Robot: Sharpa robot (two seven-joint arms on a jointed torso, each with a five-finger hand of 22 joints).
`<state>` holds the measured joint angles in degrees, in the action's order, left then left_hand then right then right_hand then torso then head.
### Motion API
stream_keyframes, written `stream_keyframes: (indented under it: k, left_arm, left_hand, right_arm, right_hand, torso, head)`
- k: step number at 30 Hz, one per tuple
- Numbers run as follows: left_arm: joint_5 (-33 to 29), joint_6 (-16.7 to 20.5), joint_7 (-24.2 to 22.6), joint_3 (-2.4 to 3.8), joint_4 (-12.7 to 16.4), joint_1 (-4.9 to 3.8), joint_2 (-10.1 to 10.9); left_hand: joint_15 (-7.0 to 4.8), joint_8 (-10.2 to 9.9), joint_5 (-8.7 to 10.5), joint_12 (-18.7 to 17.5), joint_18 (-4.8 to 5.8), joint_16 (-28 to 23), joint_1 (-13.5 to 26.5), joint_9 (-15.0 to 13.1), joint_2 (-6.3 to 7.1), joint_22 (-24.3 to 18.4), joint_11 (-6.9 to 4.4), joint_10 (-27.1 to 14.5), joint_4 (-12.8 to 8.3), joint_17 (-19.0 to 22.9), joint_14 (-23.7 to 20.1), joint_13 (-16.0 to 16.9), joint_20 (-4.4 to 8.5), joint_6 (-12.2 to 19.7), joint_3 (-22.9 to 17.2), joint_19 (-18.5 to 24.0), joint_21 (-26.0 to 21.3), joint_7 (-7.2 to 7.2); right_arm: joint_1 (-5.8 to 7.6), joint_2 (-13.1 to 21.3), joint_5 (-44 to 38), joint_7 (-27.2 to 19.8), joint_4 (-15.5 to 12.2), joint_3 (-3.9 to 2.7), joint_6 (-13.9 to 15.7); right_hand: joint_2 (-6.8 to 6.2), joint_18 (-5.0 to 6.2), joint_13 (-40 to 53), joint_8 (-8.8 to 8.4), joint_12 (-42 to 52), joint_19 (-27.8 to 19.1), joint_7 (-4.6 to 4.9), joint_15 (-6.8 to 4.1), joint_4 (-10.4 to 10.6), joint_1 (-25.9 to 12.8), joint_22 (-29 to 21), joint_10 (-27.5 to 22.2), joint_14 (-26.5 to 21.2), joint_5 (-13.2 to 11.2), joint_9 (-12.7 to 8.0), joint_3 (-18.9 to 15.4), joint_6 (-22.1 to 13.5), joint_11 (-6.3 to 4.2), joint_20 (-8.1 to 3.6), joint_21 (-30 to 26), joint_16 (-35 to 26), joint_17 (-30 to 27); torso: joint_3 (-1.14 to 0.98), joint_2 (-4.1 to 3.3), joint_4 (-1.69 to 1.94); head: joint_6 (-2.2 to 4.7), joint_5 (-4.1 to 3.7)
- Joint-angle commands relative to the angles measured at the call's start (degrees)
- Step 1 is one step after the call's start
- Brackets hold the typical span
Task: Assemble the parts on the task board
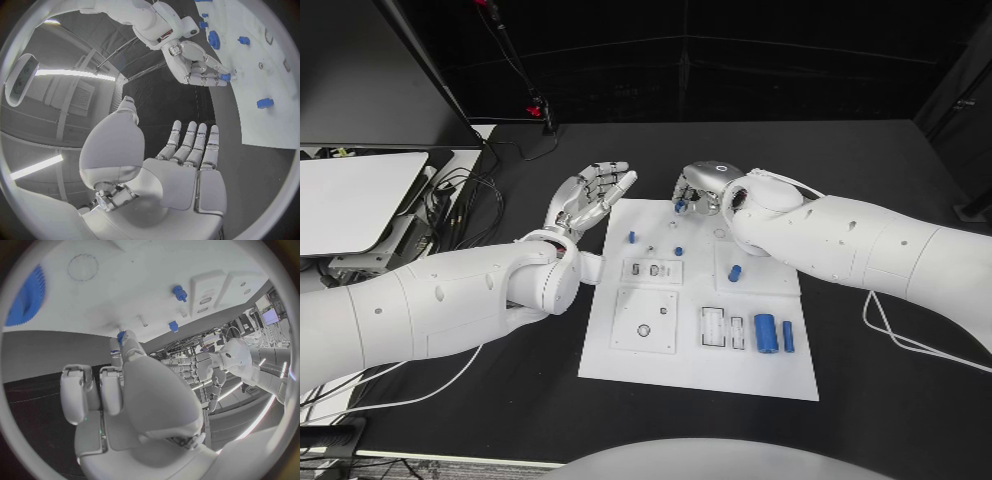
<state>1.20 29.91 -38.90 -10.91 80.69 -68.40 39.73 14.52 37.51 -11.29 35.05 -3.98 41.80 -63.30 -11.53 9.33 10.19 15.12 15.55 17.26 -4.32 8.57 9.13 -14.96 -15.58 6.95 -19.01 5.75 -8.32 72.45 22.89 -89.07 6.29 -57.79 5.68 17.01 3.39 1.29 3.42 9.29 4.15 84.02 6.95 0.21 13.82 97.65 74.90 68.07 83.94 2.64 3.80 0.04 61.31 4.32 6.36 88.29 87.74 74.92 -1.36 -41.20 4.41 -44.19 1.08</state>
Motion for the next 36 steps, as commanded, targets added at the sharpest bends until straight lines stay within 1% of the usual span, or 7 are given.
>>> stream_keyframes:
  k: [1,9,17,23,27,34,36]
  left_arm:
    - [0.4,-0.5,-20.8,0.05,0.0,-0.08,-0.1]
    - [0.4,-0.5,-20.7,0.05,-0.1,-0.09,0.0]
    - [0.4,-0.6,-20.5,0.05,-0.1,-0.09,0.0]
    - [0.4,-0.4,-20.5,0.05,-0.1,-0.09,0.0]
    - [0.4,-0.4,-20.5,0.05,-0.1,-0.09,0.0]
    - [0.4,-0.4,-20.5,0.05,0.0,-0.09,0.1]
    - [0.4,-0.4,-20.4,0.05,0.0,-0.09,0.1]
  left_hand:
    - [0.05,0.2,-0.15,0.2,-0.65,0.4,-0.3,0.1,-0.37,0.1,0.11,-0.3,0.0,0.1,-0.3,-0.1,-0.23,0.3,-0.4,0.2,0.2,-8.74]
    - [0.05,0.2,-0.13,0.3,-0.66,0.4,-0.4,0.1,-0.52,0.1,0.11,-0.4,0.0,0.1,-0.3,-0.1,-0.24,0.4,-0.5,0.2,0.2,-8.74]
    - [0.07,0.3,-0.1,0.4,-0.67,0.5,-0.4,0.2,-0.77,0.1,0.12,-0.4,0.0,0.1,-0.3,-0.2,-0.27,0.4,-0.6,0.3,0.3,-8.74]
    - [0.08,0.4,-0.06,0.5,-0.69,0.6,-0.5,0.3,-1.0,0.2,0.12,-0.4,0.0,0.2,-0.3,-0.3,-0.3,0.4,-0.8,0.2,0.3,-8.74]
    - [0.08,0.4,-0.06,0.5,-0.69,0.6,-0.5,0.3,-1.0,0.2,0.12,-0.4,0.0,0.2,-0.3,-0.3,-0.3,0.4,-0.8,0.2,0.3,-8.74]
    - [0.08,0.4,-0.06,0.5,-0.69,0.6,-0.5,0.3,-1.0,0.2,0.12,-0.4,0.0,0.2,-0.3,-0.3,-0.3,0.4,-0.8,0.2,0.3,-8.74]
    - [0.09,0.5,-0.01,0.6,-0.71,0.6,-0.5,0.5,-1.26,0.2,0.12,-0.5,0.0,0.2,-0.3,-0.4,-0.32,0.4,-1.0,0.3,0.4,-8.74]
  right_arm:
    - [0.1,0.1,0.0,0.1,-0.4,-0.04,0.3]
    - [0.07,0.1,0.0,0.5,-0.2,-0.04,-0.2]
    - [0.06,-0.3,0.0,0.6,0.2,-0.04,-0.5]
    - [0.06,-0.6,0.0,1.3,0.7,-0.04,-1.3]
    - [0.06,-0.7,0.0,1.7,0.8,-0.03,-1.8]
    - [0.05,-1.0,0.0,2.1,1.1,-0.03,-2.4]
    - [0.04,-1.0,0.0,2.3,1.1,-0.03,-2.7]
  right_hand:
    - [-0.14,-0.43,0.0,-0.35,-0.2,4.0,0.34,0.57,0.3,0.1,11.4,0.2,4.2,0.2,0.1,0.2,0.2,0.39,0.36,0.1,0.3,2.5]
    - [-0.28,-0.4,0.0,-0.63,-0.4,4.0,0.49,0.7,0.5,-0.1,11.3,0.1,4.2,0.2,0.1,0.3,0.1,0.54,0.49,0.1,0.3,2.3]
    - [-0.44,-0.4,0.0,-1.0,-0.6,3.9,0.54,0.8,0.7,-0.1,11.3,-0.1,4.2,0.2,0.0,0.4,-0.1,0.63,0.61,0.1,0.3,2.3]
    - [-0.7,-0.36,0.0,-1.68,-0.7,3.9,0.58,0.89,1.1,-0.3,11.1,-0.7,4.1,0.2,-0.1,0.6,-0.8,0.68,0.75,0.0,0.3,2.2]
    - [-0.86,-0.34,0.0,-1.99,-0.7,3.8,0.54,0.9,1.3,-0.3,11.0,-1.0,4.1,0.1,-0.1,0.6,-1.1,0.68,0.8,-0.1,0.3,2.2]
    - [-1.01,-0.34,0.0,-2.37,-0.7,3.8,0.42,0.9,1.4,-0.2,11.1,-1.5,4.1,0.1,-0.1,0.9,-1.4,0.64,0.84,-0.1,0.3,2.3]
    - [-1.07,-0.34,0.0,-2.55,-0.7,3.8,0.33,0.89,1.4,-0.1,11.1,-1.7,4.1,0.1,-0.1,1.0,-1.5,0.62,0.85,-0.1,0.3,2.3]
  torso:
    - [-0.02,0.01,0.05]
    - [0.07,0.04,0.02]
    - [0.0,0.0,0.11]
    - [0.01,0.02,0.04]
    - [0.01,0.01,0.09]
    - [0.04,0.03,0.07]
    - [0.03,0.01,0.05]
  head:
    - [0.0,-0.01]
    - [-0.12,-0.3]
    - [-0.1,-0.36]
    - [-0.13,-0.13]
    - [-0.2,-0.16]
    - [-0.23,-0.13]
    - [-0.3,-0.08]
